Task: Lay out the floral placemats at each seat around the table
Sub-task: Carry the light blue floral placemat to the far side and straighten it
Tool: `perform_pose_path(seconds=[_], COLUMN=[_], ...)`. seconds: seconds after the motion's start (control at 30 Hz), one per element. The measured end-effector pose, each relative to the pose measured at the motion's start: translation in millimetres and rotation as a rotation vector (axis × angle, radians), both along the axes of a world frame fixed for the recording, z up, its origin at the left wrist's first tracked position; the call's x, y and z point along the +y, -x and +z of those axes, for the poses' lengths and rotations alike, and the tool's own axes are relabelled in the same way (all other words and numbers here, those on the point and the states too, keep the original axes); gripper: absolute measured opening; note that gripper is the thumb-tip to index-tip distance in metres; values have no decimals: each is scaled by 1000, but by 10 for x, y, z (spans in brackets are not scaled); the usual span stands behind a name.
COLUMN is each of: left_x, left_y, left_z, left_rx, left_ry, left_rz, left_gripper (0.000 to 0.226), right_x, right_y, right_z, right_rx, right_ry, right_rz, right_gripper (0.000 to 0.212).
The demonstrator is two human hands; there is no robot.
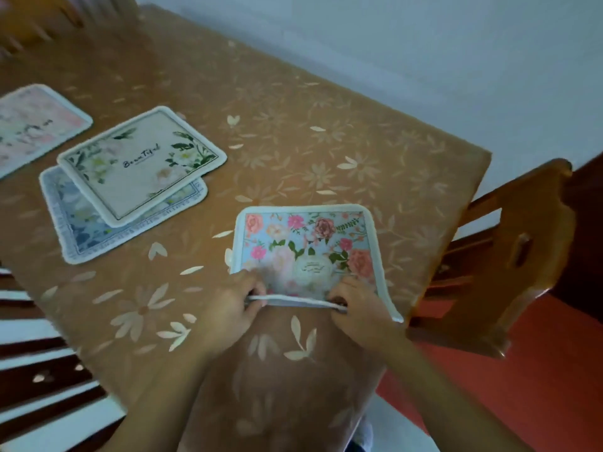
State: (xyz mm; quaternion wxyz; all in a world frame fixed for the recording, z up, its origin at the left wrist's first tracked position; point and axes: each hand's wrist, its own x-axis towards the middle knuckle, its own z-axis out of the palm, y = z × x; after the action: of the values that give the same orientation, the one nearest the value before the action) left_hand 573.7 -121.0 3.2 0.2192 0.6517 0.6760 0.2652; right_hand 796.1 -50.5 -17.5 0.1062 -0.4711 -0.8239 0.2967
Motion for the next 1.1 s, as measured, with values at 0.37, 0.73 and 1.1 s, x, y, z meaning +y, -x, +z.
perform_pose_path(seconds=[0.37, 0.73, 1.1], left_x=[-572, -351, 112], left_y=[-742, -1150, -1879], left_z=[-381, -461, -589], left_rx=[-10, -56, 48], left_ry=[161, 40, 95], left_rz=[279, 240, 430], left_gripper=[34, 17, 30], right_x=[-104, 331, 1177], right_y=[-177, -400, -640], right_z=[-18, 173, 145], right_rx=[-8, -95, -132], right_ry=[125, -141, -133], right_rz=[371, 385, 636], right_gripper=[24, 24, 19])
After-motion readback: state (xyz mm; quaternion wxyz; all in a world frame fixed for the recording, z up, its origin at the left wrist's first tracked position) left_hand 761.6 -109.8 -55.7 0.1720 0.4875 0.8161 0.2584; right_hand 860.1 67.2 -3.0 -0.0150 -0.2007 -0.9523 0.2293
